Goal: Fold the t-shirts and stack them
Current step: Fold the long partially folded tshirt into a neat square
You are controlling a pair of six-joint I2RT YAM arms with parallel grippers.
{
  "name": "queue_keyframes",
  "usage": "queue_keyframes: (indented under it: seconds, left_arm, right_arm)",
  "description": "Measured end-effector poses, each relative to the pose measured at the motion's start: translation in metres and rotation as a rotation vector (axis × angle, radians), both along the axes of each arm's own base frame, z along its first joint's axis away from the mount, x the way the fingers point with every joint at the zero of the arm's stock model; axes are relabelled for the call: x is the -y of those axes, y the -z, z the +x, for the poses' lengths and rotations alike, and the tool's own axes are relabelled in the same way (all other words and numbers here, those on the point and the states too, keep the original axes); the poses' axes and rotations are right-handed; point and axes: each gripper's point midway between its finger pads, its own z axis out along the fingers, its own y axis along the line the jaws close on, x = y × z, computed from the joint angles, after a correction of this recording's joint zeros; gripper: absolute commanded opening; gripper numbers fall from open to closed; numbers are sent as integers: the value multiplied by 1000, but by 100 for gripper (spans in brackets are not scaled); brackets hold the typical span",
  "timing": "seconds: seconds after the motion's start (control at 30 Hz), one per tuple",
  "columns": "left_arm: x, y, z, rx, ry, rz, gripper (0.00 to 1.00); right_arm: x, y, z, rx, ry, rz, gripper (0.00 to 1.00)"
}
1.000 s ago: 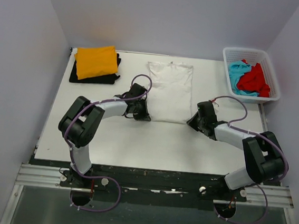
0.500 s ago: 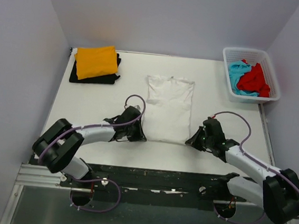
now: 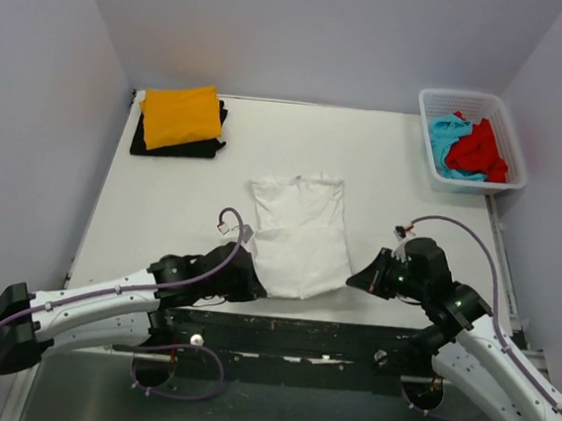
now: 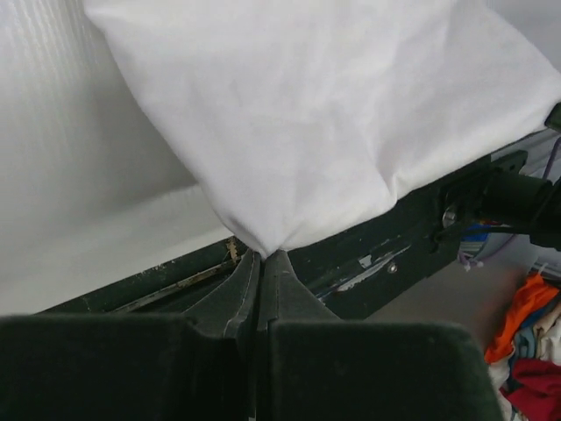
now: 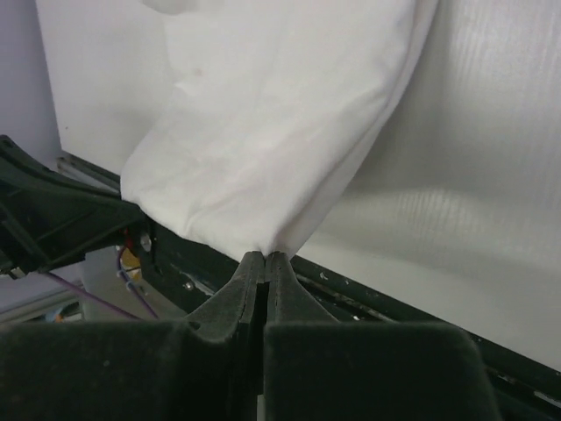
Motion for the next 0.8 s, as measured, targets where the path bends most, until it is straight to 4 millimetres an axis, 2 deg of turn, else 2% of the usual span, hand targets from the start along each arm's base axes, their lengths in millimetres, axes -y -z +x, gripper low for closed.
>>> queue_keyframes:
  seconds: [0.1,0.23,0.33,0.43,0.6,0.8]
  left_arm:
    - [-3,-20,6,50,-26,-16,0]
    - [-4,-51,24,140,-67,-28,0]
    - [-6,-84,53,225,-128,-39,0]
    - [-15,-107,87,290,-198,-34,0]
    - [-26,-111,135,314,-263,39,0]
    - [-33,-113,185,311,-290,107,0]
  right_arm:
    - [-1,-24,7,47,6,8,1]
    - [2,-65,37,156,95,-3,1]
    - [5,-87,64,233,179,-17,1]
    - [3,-97,93,267,243,-50,1]
    - [-11,-95,147,280,305,-137,1]
    - [-15,-99,207,315,380,-227,1]
